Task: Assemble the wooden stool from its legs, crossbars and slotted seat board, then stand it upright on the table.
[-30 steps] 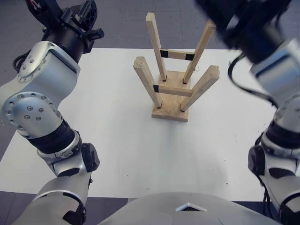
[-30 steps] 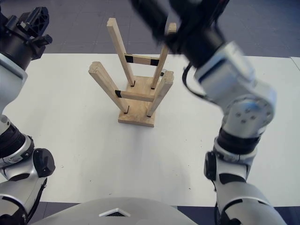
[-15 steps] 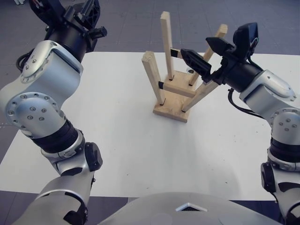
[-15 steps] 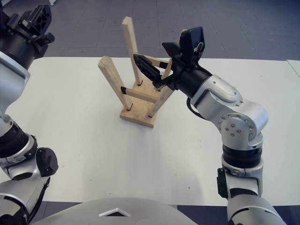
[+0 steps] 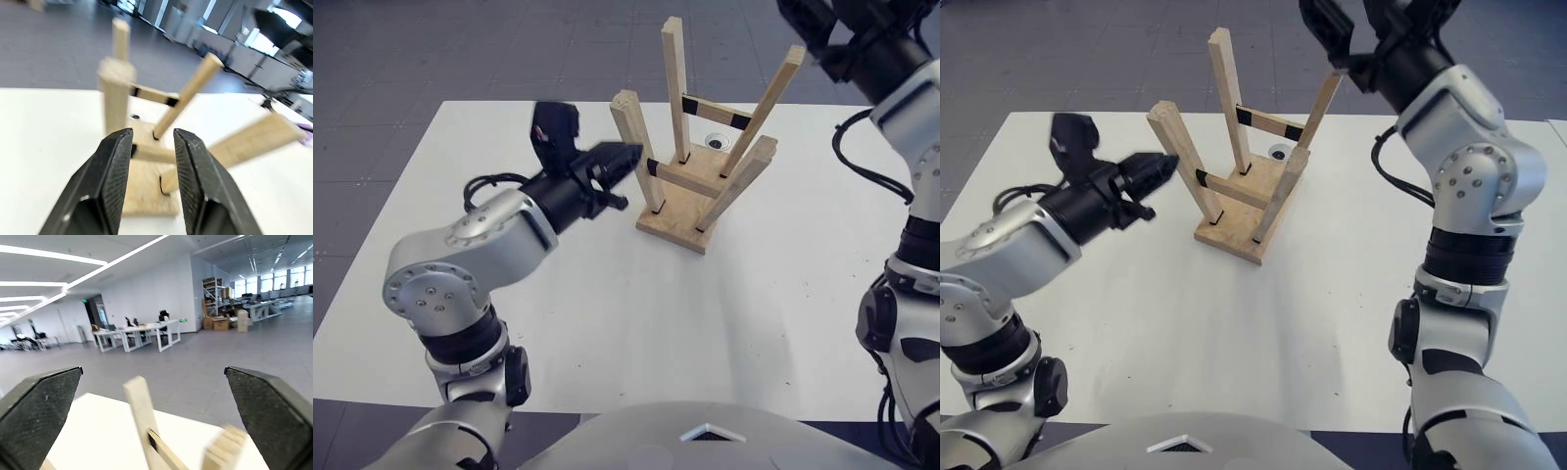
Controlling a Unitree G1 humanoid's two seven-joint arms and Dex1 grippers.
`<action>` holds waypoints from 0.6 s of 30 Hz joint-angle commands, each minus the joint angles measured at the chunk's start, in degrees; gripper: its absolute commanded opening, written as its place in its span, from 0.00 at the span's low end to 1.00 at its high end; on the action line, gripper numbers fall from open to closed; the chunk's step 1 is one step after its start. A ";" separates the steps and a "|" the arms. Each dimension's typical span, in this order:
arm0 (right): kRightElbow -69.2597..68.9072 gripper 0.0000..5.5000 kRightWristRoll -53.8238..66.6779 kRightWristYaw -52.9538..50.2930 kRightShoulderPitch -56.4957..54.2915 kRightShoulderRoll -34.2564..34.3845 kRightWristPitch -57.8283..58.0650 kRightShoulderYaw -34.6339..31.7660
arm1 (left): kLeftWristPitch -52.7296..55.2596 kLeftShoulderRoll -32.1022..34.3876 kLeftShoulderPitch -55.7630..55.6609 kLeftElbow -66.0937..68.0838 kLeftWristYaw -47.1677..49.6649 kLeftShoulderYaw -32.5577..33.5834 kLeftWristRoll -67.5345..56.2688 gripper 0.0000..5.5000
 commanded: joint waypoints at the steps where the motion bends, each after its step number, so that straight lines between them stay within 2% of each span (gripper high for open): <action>1: 3.43 0.97 -8.16 7.23 6.40 -3.29 -3.72 4.65 | -3.45 2.22 -3.17 1.13 2.58 0.15 0.11 0.28; 10: -3.75 0.97 -12.27 17.86 17.89 -3.56 -1.37 10.78 | -4.36 9.06 -7.79 2.58 4.07 -3.16 2.44 0.28; 14: -4.58 0.97 -14.82 18.95 20.99 -3.11 -1.21 12.33 | -12.53 10.51 -25.14 12.27 0.38 0.88 8.29 0.28; 18: -4.38 0.97 -16.14 18.54 20.83 -1.64 -1.69 11.87 | -15.34 14.26 -38.34 24.49 -11.04 -1.29 15.03 0.28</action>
